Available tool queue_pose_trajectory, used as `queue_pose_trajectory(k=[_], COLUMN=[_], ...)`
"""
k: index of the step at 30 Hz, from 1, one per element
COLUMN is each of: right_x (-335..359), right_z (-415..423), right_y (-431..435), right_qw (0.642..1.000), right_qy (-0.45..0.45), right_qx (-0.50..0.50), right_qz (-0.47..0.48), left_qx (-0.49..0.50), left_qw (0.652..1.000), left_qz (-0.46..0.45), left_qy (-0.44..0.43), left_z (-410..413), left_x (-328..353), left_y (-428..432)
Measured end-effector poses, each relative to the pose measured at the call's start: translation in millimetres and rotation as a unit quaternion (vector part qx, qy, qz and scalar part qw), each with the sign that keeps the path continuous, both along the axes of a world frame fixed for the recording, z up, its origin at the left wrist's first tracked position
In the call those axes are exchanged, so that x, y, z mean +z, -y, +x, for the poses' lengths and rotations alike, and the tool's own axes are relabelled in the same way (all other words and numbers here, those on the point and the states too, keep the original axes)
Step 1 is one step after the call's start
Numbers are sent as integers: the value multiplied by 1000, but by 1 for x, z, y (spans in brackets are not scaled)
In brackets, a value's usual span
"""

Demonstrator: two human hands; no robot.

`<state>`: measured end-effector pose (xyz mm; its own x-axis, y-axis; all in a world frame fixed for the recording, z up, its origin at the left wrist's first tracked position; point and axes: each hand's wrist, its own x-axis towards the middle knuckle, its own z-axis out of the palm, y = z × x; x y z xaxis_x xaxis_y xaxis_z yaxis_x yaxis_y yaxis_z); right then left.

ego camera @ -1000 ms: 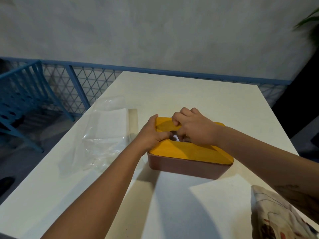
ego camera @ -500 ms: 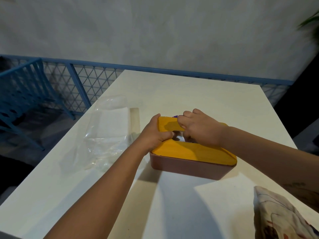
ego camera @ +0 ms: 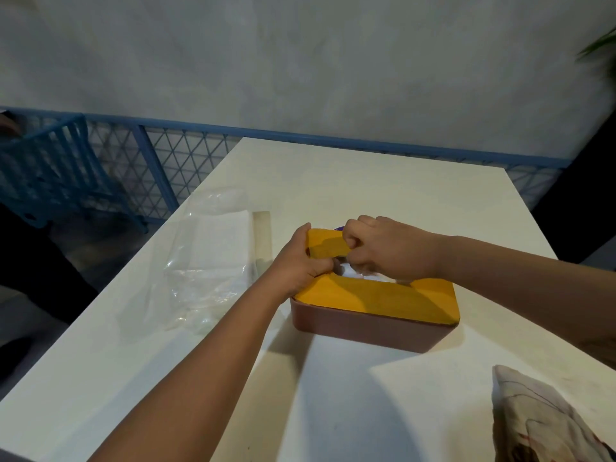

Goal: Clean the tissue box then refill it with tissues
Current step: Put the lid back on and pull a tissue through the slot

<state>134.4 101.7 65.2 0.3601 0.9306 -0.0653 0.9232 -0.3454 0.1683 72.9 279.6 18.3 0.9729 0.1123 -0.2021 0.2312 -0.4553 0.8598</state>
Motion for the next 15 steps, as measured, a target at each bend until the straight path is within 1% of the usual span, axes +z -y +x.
queue_pose_trajectory(k=[2, 4, 6, 8, 11, 15], right_x=[5, 5, 3, 3, -2, -5], right_z=[-4, -9, -15, -22, -31, -38], right_y=[3, 8, 13, 18, 20, 18], right_qw=[997, 996, 991, 982, 965, 931], right_qy=[-55, -59, -77, -102, -130, -175], right_qx=[-48, -61, -100, -137, -181, -225], right_qz=[22, 29, 44, 81, 137, 227], left_qx=[1, -2, -6, -9, -10, -8], left_qw=[1000, 1000, 1000, 1000, 1000, 1000], left_qz=[-10, -6, -1, 4, 15, 16], left_qy=[1, 6, 9, 7, 2, -1], left_z=[0, -1, -1, -2, -2, -4], left_x=[0, 0, 1, 2, 2, 3], left_y=[-1, -1, -1, 0, 0, 0])
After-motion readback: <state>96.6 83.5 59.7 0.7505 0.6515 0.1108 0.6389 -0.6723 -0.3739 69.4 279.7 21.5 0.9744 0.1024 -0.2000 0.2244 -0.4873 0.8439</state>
